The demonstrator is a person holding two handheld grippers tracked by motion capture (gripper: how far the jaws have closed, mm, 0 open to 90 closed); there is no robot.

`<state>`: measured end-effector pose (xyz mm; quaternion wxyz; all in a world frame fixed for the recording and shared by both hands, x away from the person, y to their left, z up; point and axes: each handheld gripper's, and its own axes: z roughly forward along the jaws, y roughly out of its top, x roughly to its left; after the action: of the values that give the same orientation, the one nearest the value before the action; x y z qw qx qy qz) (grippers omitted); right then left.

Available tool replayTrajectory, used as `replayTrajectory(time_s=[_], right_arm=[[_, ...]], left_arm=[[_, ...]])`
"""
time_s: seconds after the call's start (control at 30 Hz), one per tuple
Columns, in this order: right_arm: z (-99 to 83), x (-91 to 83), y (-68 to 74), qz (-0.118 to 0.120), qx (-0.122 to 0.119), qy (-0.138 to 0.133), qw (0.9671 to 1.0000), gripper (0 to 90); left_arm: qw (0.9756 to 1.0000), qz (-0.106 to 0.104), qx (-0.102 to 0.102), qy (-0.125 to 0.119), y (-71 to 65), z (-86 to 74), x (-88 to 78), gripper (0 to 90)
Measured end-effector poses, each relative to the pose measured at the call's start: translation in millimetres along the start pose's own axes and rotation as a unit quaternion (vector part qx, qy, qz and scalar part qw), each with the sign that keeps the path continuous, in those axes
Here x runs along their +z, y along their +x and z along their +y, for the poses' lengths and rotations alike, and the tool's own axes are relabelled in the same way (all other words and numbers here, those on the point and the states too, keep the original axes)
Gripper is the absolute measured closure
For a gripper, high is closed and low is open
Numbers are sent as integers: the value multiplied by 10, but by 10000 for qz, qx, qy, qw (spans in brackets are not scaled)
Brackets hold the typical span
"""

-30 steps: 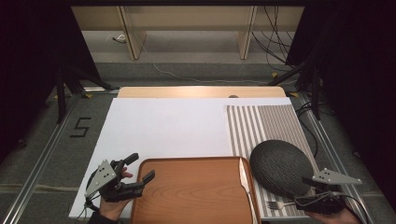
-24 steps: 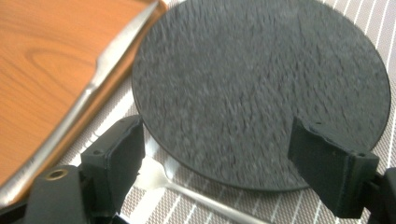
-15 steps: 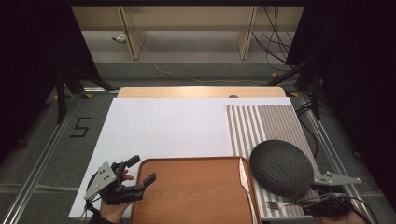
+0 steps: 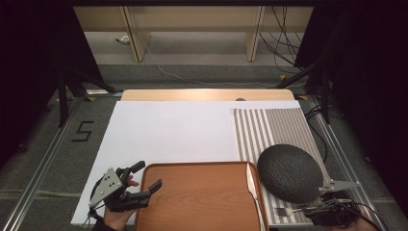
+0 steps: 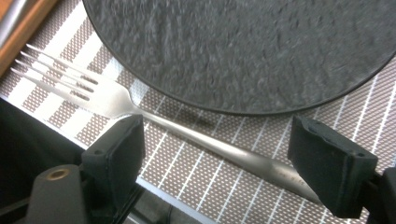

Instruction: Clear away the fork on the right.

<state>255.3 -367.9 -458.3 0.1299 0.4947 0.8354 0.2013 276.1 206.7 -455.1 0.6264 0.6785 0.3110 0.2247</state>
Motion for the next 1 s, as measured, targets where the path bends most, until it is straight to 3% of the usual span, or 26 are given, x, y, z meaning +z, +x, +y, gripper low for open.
replayTrajectory(time_s=[0.53, 1.0], right_arm=[[75, 173, -8, 56, -228, 569, 9981, 236], [138, 119, 44, 86, -598, 1037, 9928, 456]], left_arm=[[10000, 13, 66, -19, -3, 13, 7, 160], [9999, 29, 97, 42, -8, 11, 20, 160]])
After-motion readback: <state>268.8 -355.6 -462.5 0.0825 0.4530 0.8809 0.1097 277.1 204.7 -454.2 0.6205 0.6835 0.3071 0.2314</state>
